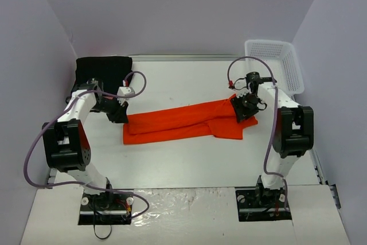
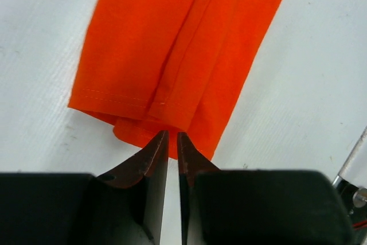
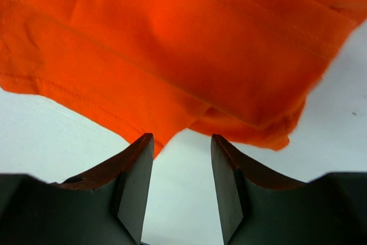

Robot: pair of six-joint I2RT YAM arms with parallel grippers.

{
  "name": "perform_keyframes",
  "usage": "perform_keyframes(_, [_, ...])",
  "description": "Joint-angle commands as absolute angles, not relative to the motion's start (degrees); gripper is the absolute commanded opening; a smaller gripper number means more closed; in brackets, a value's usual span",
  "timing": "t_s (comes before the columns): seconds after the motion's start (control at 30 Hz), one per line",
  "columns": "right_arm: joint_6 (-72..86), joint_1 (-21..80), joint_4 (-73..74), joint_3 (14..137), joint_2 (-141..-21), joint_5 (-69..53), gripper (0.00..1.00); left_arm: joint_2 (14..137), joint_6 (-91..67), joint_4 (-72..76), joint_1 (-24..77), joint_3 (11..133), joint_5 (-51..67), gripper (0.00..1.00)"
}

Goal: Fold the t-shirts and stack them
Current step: Rotate the tshirt 90 degrees

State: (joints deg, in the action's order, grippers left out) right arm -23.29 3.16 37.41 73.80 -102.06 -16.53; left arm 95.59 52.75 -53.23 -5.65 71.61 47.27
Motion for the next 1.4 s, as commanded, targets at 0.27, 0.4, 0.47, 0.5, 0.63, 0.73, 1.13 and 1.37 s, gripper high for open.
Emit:
perform_keyframes(0.27, [-22.0,5.5,39.3,86.7,-120.1,-16.4,0.32,91.8,48.7,-49.3,-6.2,70.3,46.9,0.13])
perform_keyframes(0.4, [-20.8,5.8,39.5,95.6,-127.5,-15.7,0.28,89.6,48.0,-48.3,-6.2,68.7,45.1,0.13])
perform_keyframes(0.47, [-20.4,6.1,40.0,100.9,-131.0,-15.6,0.28,88.5,47.6,-48.3,-6.2,68.5,44.2,0.12])
perform_keyframes(0.5, [-20.2,6.2,40.2,103.0,-132.3,-15.6,0.28,88.2,47.3,-48.3,-6.3,68.3,44.0,0.11])
perform_keyframes(0.63, [-19.9,7.1,43.1,115.3,-140.0,-16.7,0.28,86.0,45.5,-47.5,-6.8,66.8,43.0,0.11])
perform_keyframes(0.73, [-20.1,8.6,46.7,128.5,-147.6,-16.4,0.31,84.0,43.7,-47.7,-7.3,66.2,42.5,0.10])
perform_keyframes(1.13, [-24.3,19.2,38.7,147.3,-158.9,-10.9,0.61,70.5,38.2,-48.3,-7.6,62.8,35.6,0.08])
perform_keyframes(1.37, [-23.3,22.3,31.1,144.5,-154.5,2.3,0.63,65.8,35.5,-47.0,-7.6,61.5,33.1,0.09])
